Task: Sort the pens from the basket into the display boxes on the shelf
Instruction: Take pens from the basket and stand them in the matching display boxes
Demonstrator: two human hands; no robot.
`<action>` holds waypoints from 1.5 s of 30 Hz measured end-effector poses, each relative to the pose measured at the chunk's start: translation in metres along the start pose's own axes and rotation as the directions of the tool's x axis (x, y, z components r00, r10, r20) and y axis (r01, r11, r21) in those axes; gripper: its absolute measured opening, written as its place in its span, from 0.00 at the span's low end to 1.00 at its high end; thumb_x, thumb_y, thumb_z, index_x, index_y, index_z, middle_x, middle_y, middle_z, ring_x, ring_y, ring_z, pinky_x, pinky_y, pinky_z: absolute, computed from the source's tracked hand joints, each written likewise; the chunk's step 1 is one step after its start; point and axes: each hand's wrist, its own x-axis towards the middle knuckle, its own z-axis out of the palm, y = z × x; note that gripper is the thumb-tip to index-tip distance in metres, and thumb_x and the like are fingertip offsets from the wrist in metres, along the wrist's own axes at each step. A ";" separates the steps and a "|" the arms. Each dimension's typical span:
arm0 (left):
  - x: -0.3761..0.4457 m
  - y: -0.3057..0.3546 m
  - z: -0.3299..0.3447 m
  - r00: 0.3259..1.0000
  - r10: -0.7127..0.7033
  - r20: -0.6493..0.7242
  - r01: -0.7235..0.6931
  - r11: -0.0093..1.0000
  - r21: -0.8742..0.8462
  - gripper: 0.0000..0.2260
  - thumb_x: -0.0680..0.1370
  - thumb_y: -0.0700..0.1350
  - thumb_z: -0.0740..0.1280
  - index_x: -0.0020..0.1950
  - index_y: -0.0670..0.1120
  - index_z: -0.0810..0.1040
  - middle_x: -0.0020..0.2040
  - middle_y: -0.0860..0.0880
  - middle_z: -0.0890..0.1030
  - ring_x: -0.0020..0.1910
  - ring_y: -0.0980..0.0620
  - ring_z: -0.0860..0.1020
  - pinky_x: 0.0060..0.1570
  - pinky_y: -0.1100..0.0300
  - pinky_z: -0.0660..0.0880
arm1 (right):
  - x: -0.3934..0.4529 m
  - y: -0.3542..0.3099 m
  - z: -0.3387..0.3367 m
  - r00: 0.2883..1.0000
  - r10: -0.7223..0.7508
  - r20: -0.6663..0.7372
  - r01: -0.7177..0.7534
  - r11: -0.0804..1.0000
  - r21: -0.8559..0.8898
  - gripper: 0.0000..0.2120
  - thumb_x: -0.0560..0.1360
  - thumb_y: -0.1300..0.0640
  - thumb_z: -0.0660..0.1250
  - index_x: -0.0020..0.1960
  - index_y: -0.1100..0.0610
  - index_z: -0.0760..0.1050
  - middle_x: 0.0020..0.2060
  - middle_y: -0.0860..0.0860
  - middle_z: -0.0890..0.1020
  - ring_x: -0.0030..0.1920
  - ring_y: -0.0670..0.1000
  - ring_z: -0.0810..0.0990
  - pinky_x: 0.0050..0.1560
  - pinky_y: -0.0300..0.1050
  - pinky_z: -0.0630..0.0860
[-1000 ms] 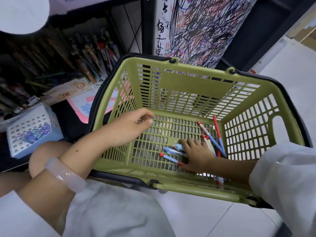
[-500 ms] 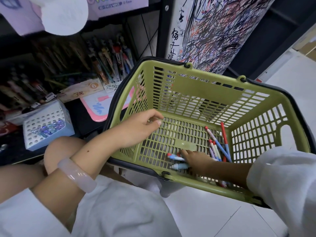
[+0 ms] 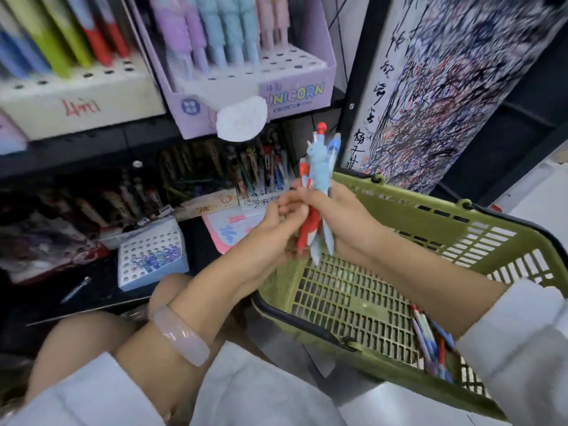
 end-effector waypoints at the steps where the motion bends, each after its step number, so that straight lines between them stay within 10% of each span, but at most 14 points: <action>1: -0.004 0.005 -0.003 1.000 0.010 -0.005 -0.011 0.996 -0.085 0.16 0.80 0.49 0.57 0.67 0.51 0.64 0.53 0.47 0.79 0.46 0.51 0.80 0.48 0.56 0.79 | 0.003 -0.005 0.011 0.999 -0.031 -0.014 0.031 0.999 -0.017 0.07 0.79 0.60 0.59 0.48 0.55 0.76 0.45 0.53 0.84 0.45 0.51 0.82 0.50 0.50 0.79; 7: -0.036 0.026 -0.040 0.995 0.103 -0.012 -0.102 0.994 0.041 0.18 0.75 0.54 0.59 0.56 0.43 0.74 0.47 0.38 0.78 0.48 0.44 0.77 0.46 0.59 0.77 | 0.014 -0.028 0.060 0.994 -0.042 0.099 0.065 0.968 -0.242 0.14 0.80 0.53 0.57 0.57 0.59 0.77 0.55 0.57 0.82 0.41 0.52 0.83 0.44 0.43 0.79; 12: -0.059 0.044 -0.058 0.962 0.272 0.008 -0.272 0.962 -0.022 0.13 0.75 0.51 0.58 0.55 0.48 0.74 0.39 0.46 0.80 0.36 0.52 0.79 0.40 0.59 0.79 | 0.018 -0.044 0.098 0.967 0.031 0.252 0.037 0.965 -0.261 0.19 0.81 0.46 0.53 0.57 0.56 0.78 0.26 0.46 0.80 0.25 0.44 0.77 0.23 0.35 0.70; 17: -0.068 0.061 -0.072 0.901 0.424 -0.090 -0.421 0.905 0.051 0.09 0.80 0.45 0.55 0.54 0.43 0.71 0.32 0.50 0.74 0.25 0.54 0.68 0.28 0.64 0.68 | 0.028 -0.061 0.122 0.961 0.006 0.277 0.063 0.969 -0.240 0.21 0.79 0.45 0.56 0.58 0.61 0.73 0.43 0.65 0.81 0.32 0.56 0.78 0.25 0.40 0.75; 28: -0.063 0.072 -0.099 0.883 0.415 -0.219 -0.406 0.910 0.089 0.10 0.80 0.50 0.57 0.49 0.43 0.70 0.32 0.51 0.77 0.26 0.54 0.73 0.30 0.63 0.73 | 0.056 -0.085 0.121 0.929 -0.362 -0.073 0.341 0.918 -0.202 0.03 0.78 0.59 0.61 0.51 0.57 0.72 0.30 0.46 0.78 0.30 0.43 0.75 0.36 0.37 0.74; 34: -0.055 0.073 -0.106 0.881 0.401 -0.252 -0.354 0.911 0.214 0.11 0.80 0.50 0.58 0.49 0.42 0.70 0.28 0.56 0.72 0.25 0.56 0.68 0.27 0.65 0.69 | 0.093 -0.146 0.079 0.694 -0.654 -0.302 0.493 0.736 -0.464 0.02 0.80 0.59 0.59 0.52 0.56 0.69 0.43 0.52 0.81 0.35 0.42 0.79 0.40 0.34 0.78; 42: -0.052 0.071 -0.113 0.870 0.392 -0.300 -0.337 0.916 0.219 0.11 0.80 0.50 0.57 0.51 0.43 0.71 0.28 0.56 0.72 0.25 0.56 0.68 0.26 0.65 0.68 | 0.129 -0.154 0.065 0.687 -0.705 -0.174 0.370 0.546 -0.752 0.07 0.79 0.58 0.61 0.56 0.59 0.70 0.42 0.53 0.80 0.37 0.45 0.78 0.38 0.27 0.73; 45: -0.052 0.071 -0.115 0.867 0.392 -0.308 -0.341 0.917 0.208 0.11 0.80 0.50 0.57 0.51 0.43 0.71 0.28 0.55 0.72 0.25 0.55 0.68 0.27 0.66 0.68 | 0.131 -0.150 0.067 0.756 -0.649 -0.080 0.301 0.454 -0.839 0.10 0.79 0.58 0.61 0.57 0.61 0.71 0.43 0.57 0.82 0.44 0.52 0.80 0.47 0.41 0.77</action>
